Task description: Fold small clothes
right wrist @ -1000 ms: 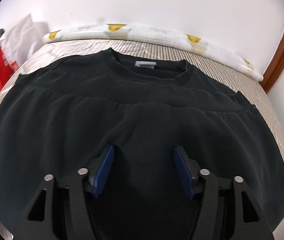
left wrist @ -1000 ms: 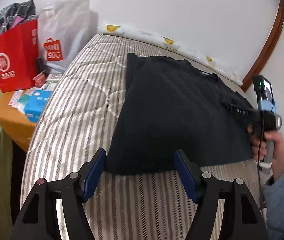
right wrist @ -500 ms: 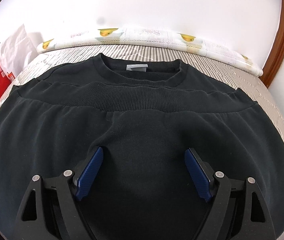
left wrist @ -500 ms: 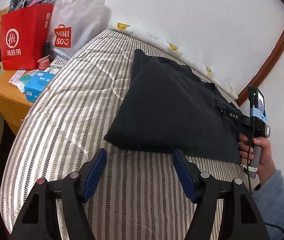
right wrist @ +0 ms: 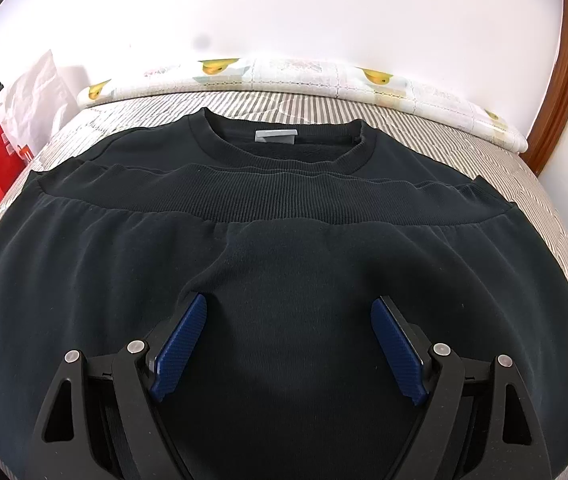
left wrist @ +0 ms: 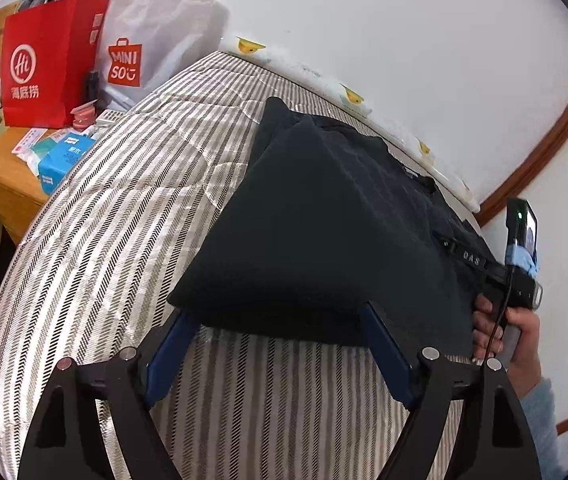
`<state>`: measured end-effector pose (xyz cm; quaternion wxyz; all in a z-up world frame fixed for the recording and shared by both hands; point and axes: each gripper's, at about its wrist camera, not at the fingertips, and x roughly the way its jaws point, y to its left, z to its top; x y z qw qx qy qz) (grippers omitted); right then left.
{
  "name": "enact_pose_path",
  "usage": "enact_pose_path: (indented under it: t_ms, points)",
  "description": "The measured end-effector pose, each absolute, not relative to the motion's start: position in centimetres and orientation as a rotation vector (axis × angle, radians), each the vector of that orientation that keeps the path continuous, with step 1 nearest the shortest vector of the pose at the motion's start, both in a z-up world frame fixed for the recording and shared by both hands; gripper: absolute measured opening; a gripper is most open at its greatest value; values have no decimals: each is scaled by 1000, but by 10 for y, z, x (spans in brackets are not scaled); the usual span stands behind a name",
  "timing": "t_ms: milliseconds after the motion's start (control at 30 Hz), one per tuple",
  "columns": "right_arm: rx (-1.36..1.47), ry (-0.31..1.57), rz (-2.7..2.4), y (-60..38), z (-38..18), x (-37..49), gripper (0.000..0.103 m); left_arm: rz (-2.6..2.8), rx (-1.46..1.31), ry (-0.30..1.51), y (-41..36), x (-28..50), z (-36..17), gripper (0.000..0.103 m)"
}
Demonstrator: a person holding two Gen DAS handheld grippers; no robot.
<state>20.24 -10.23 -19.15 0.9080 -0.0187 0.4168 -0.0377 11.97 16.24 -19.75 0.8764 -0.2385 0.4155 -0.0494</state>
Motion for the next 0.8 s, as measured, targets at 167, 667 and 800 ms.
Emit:
enact_pose_path:
  t_ms: [167, 667, 800]
  points:
    - [-37, 860, -73, -102, -191, 202, 83, -95, -476, 866, 155, 114, -198, 81]
    - [-99, 841, -70, -101, -189, 181, 83, -155, -518, 872, 164, 92, -199, 81]
    - [-84, 847, -68, -106, -186, 167, 83, -149, -515, 868, 163, 92, -199, 81]
